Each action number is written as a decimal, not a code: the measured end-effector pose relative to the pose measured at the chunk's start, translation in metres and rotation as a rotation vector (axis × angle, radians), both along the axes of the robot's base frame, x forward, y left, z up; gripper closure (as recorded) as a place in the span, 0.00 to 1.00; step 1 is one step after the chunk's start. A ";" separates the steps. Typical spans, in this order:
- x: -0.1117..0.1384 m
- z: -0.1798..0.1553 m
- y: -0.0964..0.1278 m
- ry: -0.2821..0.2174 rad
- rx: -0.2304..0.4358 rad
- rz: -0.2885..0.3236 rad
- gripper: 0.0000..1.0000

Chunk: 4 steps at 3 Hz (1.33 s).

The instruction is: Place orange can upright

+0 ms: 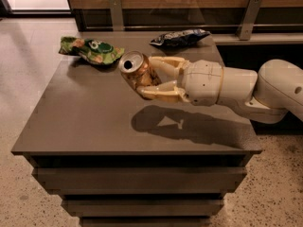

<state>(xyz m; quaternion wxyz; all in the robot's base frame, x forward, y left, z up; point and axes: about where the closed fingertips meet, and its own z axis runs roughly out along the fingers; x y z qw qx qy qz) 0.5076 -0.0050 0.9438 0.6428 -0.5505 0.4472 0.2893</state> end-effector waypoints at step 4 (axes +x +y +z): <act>-0.013 0.000 0.010 0.042 0.079 0.244 1.00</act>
Offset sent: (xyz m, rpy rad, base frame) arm -0.0069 0.0075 -0.0001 0.0436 0.0596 0.2651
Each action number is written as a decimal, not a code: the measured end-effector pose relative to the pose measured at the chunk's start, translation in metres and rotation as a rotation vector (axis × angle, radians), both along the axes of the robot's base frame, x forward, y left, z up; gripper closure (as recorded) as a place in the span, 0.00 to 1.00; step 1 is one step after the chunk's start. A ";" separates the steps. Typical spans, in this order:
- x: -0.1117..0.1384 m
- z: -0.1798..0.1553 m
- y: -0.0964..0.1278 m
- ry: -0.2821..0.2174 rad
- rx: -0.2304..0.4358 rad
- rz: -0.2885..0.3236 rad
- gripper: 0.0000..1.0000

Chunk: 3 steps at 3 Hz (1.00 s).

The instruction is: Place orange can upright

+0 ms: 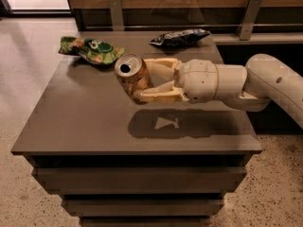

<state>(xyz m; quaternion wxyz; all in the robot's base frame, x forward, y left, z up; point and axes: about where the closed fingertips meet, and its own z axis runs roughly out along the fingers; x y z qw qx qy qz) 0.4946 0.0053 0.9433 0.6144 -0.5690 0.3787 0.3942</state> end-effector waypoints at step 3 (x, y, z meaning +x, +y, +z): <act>-0.006 -0.002 -0.001 -0.018 0.095 0.028 1.00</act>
Offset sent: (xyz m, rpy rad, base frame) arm -0.0066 -0.0069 -0.0045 0.1296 -0.0241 0.0260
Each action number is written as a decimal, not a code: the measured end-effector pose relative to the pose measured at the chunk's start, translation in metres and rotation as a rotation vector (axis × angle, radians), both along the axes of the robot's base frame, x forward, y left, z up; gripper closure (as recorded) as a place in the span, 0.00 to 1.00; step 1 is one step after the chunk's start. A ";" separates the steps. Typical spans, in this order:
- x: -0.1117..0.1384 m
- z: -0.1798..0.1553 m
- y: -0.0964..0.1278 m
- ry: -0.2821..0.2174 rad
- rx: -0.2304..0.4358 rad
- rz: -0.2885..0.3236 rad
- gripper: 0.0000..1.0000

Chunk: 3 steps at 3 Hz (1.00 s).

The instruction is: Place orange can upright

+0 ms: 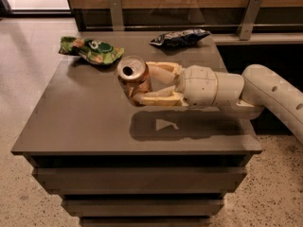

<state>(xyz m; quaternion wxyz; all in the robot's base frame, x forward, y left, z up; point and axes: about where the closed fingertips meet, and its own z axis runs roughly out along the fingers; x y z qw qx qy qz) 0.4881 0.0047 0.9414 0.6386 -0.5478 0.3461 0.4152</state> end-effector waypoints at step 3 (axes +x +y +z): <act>0.000 0.005 -0.023 0.003 0.033 -0.044 1.00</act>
Offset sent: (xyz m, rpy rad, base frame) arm 0.0010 -0.0309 0.0061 0.0418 0.0017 -0.0561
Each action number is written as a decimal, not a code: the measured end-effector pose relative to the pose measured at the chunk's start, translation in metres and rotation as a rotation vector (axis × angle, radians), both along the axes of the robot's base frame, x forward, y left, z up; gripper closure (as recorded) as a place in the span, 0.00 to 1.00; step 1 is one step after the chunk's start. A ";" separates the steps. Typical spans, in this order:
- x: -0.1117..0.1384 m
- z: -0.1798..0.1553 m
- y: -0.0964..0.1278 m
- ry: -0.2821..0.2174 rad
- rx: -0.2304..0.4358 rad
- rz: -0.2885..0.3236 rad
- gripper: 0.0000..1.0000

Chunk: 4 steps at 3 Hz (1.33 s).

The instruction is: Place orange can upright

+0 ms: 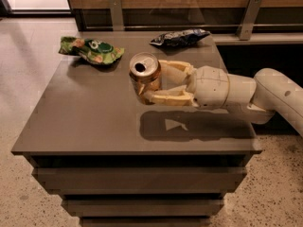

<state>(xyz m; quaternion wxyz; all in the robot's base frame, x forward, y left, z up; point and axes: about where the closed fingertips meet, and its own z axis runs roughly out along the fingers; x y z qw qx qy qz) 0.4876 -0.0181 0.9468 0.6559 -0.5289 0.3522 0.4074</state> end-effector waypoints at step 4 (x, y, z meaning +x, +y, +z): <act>0.004 -0.006 -0.016 0.081 0.060 -0.032 1.00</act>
Offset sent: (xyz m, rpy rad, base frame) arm 0.0054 -0.0235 -0.0094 0.0646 0.0889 -0.0451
